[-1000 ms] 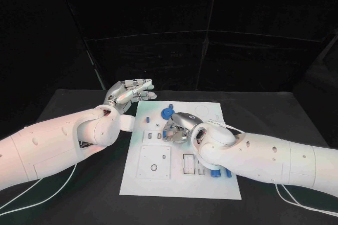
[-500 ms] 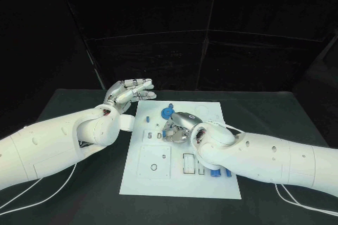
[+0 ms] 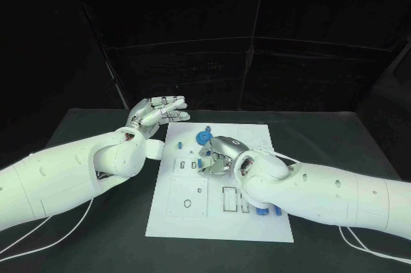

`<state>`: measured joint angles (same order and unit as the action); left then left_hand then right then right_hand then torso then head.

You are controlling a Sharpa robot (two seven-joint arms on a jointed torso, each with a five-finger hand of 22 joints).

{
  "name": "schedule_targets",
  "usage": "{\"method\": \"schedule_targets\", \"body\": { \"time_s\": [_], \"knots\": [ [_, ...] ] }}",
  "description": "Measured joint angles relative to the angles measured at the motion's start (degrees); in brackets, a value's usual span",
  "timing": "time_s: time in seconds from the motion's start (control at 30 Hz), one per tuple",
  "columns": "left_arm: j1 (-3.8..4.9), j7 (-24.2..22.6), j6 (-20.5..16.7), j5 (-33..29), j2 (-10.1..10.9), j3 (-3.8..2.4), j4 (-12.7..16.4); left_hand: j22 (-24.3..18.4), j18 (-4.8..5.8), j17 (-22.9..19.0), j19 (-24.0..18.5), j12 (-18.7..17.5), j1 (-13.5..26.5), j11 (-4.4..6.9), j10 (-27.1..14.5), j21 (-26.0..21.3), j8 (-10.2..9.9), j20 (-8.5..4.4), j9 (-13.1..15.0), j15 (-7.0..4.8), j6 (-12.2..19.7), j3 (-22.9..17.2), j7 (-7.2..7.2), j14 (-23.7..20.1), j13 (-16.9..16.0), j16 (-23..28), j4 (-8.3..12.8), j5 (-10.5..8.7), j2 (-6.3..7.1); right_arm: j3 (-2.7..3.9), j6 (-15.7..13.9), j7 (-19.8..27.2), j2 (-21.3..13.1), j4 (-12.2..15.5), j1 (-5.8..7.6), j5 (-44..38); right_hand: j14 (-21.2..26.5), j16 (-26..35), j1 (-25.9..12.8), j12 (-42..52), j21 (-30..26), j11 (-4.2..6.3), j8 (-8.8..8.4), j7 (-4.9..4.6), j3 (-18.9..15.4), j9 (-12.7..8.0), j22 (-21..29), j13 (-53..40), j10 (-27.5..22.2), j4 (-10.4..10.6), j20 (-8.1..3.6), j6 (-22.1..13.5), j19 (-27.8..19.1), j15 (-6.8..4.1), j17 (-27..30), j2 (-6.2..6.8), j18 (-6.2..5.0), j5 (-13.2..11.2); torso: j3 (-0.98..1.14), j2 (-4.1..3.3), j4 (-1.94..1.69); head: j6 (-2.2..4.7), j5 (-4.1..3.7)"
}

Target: Assemble the parts on the task board

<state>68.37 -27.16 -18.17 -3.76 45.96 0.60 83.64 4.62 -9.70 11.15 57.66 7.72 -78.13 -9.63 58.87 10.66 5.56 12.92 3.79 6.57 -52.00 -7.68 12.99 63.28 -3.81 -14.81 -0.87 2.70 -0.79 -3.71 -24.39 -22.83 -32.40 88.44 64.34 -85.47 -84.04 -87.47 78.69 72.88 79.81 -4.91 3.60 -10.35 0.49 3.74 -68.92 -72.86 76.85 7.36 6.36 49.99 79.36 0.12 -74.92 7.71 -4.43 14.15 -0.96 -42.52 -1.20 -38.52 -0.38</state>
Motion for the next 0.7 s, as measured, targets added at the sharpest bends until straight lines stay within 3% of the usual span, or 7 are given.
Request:
{"method": "schedule_targets", "body": {
  "time_s": [0.23, 0.33, 0.47, 0.53, 0.6, 0.67, 0.7],
  "knots": [
    [0.0, 0.24, 0.1, 0.31, 0.24, 0.74, -0.1, 0.38, 0.0, 1.14, 2.98, 0.14, 0.27, 1.23, 2.49, 0.76, 0.52, -1.07, 0.16, -1.38, -2.44, -0.32, -1.35, 3.38, -0.12, -1.69, 0.33, 0.0, -0.27, 0.11, -1.82, 2.8, -3.31, 4.02, 0.0, -0.49, 0.2, 0.04, 0.95, 0.0, -0.25, -0.21, 0.32, 0.0, -0.43, 0.15, 0.2, 0.22, -0.2, 0.43, 0.02, 0.0, -0.02, 0.2, 0.0, -0.49, -0.01, 0.0, 0.01, 0.09, 0.03, 0.09, -0.05],
    [-0.01, 1.26, 0.7, 1.98, 0.56, 0.92, -0.25, 1.69, 0.01, 3.41, 7.73, 2.08, 3.04, 3.16, 8.36, 3.48, 2.01, -3.11, 0.53, -3.55, -6.15, 0.39, -2.79, 9.87, -0.91, -5.04, -1.36, 0.0, -1.01, 0.72, -2.04, 6.31, -5.21, 5.24, 0.26, 0.1, 0.2, 2.01, 2.09, -0.68, -3.62, -0.08, 0.63, 0.34, -0.52, 0.25, 6.05, 0.98, -1.21, 0.52, 0.26, 0.34, -3.31, 0.2, 0.01, -1.63, -0.38, 0.0, 0.01, 0.14, 0.09, 0.37, 0.01],
    [0.0, 4.64, 2.2, 7.45, 0.81, 1.02, -0.67, 4.0, 0.0, 8.51, 14.73, 4.11, 6.49, 5.55, 14.5, 8.13, 2.52, -6.03, 0.63, -6.3, -8.89, 2.87, -4.76, 19.05, -2.06, -12.23, -4.31, 0.31, -0.61, 1.58, -1.46, 12.15, -7.86, 5.7, 2.02, 3.49, 0.2, 7.49, 3.91, -5.42, -10.76, 0.14, 0.63, 0.45, -0.35, 0.25, 17.23, 5.61, -5.51, 0.35, 0.03, 0.83, -9.48, 0.19, 1.66, -2.86, -2.76, 0.64, -0.01, 0.27, 0.03, 0.59, 0.08],
    [0.03, 6.69, 2.89, 10.26, 1.01, 1.06, -0.78, 5.11, 0.01, 15.97, 17.05, 5.52, 7.29, 6.45, 16.91, 10.17, 2.92, -7.07, 0.86, -7.3, -9.72, 3.84, -5.61, 20.2, -2.95, -20.0, -5.28, 0.36, -0.29, 1.7, -0.87, 14.35, -9.22, 5.77, 2.97, 5.61, 0.21, 10.25, 4.43, -7.57, -13.4, 0.29, 0.63, 0.45, -0.11, 0.25, 20.9, 7.62, -6.76, 0.11, -0.14, 0.83, -11.27, 0.18, 4.67, -3.34, -3.66, 1.11, -0.01, 0.42, -0.04, 0.5, 0.22],
    [0.16, 9.48, 3.72, 13.63, 1.24, 1.11, -0.94, 6.7, 0.01, 30.85, 19.42, 7.97, 8.54, 7.35, 19.57, 12.88, 3.26, -8.18, 1.19, -8.09, -10.49, 5.22, -6.38, 20.64, -4.62, -34.72, -6.65, 0.37, -0.22, 1.88, -0.07, 16.66, -10.83, 5.73, 3.99, 8.28, 0.63, 13.98, 5.23, -10.34, -16.82, 0.51, 0.63, 0.45, 0.2, 0.25, 25.19, 10.31, -7.68, -0.2, -0.45, 0.83, -12.76, -0.24, 8.61, -3.59, -3.61, 1.97, 0.03, 0.65, -0.1, 0.4, 0.38],
    [0.68, 13.4, 4.94, 17.79, 1.42, 1.12, -1.16, 9.67, 0.01, 49.29, 20.97, 13.31, 8.92, 8.4, 20.91, 17.3, 4.36, -9.3, 2.11, -9.12, -10.58, 6.81, -7.03, 20.76, -8.86, -52.3, -8.18, 0.75, -0.03, 1.89, 1.1, 19.21, -12.75, 5.62, 5.33, 11.74, 1.69, 20.15, 5.54, -14.65, -22.67, 0.83, 0.63, 1.09, 0.2, 0.25, 32.24, 14.34, -8.62, -0.2, -0.77, 1.48, -14.74, -0.65, 14.58, -3.89, -4.95, 1.99, 0.07, 0.92, -0.14, 0.35, 0.48],
    [0.99, 15.25, 5.54, 19.6, 1.46, 1.12, -1.24, 11.24, 0.01, 54.38, 20.99, 15.52, 9.07, 8.43, 20.88, 19.19, 4.95, -9.47, 2.62, -9.14, -10.55, 7.49, -7.12, 20.78, -10.76, -56.84, -8.54, 0.65, -0.19, 1.92, 1.65, 20.18, -13.54, 5.52, 5.95, 13.3, 2.09, 22.49, 5.54, -16.37, -24.91, 1.0, 0.63, 1.15, 0.2, 0.25, 34.9, 15.9, -9.06, -0.2, -0.83, 1.81, -15.43, -0.87, 16.7, -3.89, -4.96, 1.99, 0.1, 1.04, -0.16, 0.32, 0.51]
  ]
}}
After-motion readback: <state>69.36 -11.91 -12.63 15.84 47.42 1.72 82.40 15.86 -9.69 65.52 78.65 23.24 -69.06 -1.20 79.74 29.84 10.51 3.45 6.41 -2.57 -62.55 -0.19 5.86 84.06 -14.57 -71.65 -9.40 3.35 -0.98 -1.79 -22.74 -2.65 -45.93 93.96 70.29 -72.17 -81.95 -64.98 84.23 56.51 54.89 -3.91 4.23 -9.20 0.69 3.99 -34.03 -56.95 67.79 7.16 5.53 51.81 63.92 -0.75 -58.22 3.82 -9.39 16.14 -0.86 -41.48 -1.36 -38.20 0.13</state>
